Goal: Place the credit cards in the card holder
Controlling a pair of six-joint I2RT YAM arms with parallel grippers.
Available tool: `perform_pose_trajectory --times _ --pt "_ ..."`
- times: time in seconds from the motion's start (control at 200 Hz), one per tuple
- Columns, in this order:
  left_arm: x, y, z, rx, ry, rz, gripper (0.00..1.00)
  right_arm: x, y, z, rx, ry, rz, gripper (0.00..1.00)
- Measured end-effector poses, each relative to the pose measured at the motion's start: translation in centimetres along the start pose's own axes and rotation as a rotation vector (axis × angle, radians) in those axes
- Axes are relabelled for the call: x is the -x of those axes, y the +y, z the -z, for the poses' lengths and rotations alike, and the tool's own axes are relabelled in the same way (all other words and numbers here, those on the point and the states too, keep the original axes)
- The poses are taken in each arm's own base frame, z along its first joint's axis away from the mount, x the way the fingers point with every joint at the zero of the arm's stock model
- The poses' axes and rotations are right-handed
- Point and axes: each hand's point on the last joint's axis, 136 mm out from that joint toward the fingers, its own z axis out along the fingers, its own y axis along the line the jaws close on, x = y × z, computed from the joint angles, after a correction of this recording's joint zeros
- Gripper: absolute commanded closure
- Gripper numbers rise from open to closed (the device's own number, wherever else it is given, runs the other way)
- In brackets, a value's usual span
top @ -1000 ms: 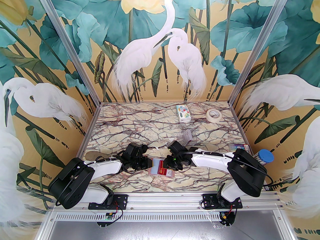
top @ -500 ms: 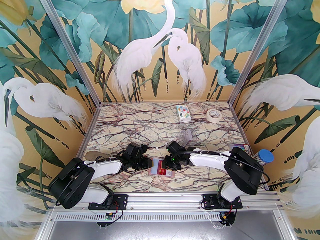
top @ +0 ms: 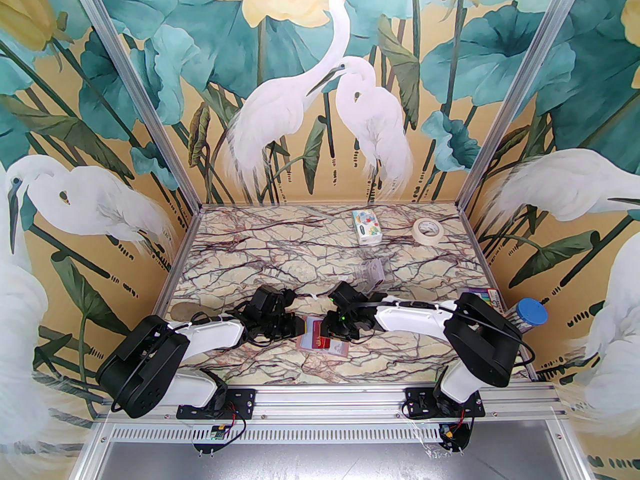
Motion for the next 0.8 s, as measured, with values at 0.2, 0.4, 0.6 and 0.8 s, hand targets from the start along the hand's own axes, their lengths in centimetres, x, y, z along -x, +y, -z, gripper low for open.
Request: perform_pose_trajectory --times 0.2,0.4,0.6,0.8 --pt "0.0 0.0 0.0 0.0 0.0 0.0 0.83 -0.2 0.09 -0.08 0.0 0.004 -0.002 0.7" --pt "0.0 0.0 0.0 0.0 0.0 0.0 0.83 -0.41 0.25 -0.14 0.0 0.007 -0.014 0.72" --pt "0.0 0.0 0.0 0.0 0.0 0.0 0.83 -0.57 0.33 -0.18 0.001 0.01 -0.036 0.75" --pt "-0.01 -0.01 0.0 0.0 0.0 0.0 0.83 -0.63 0.15 -0.29 -0.001 0.01 -0.065 0.79"
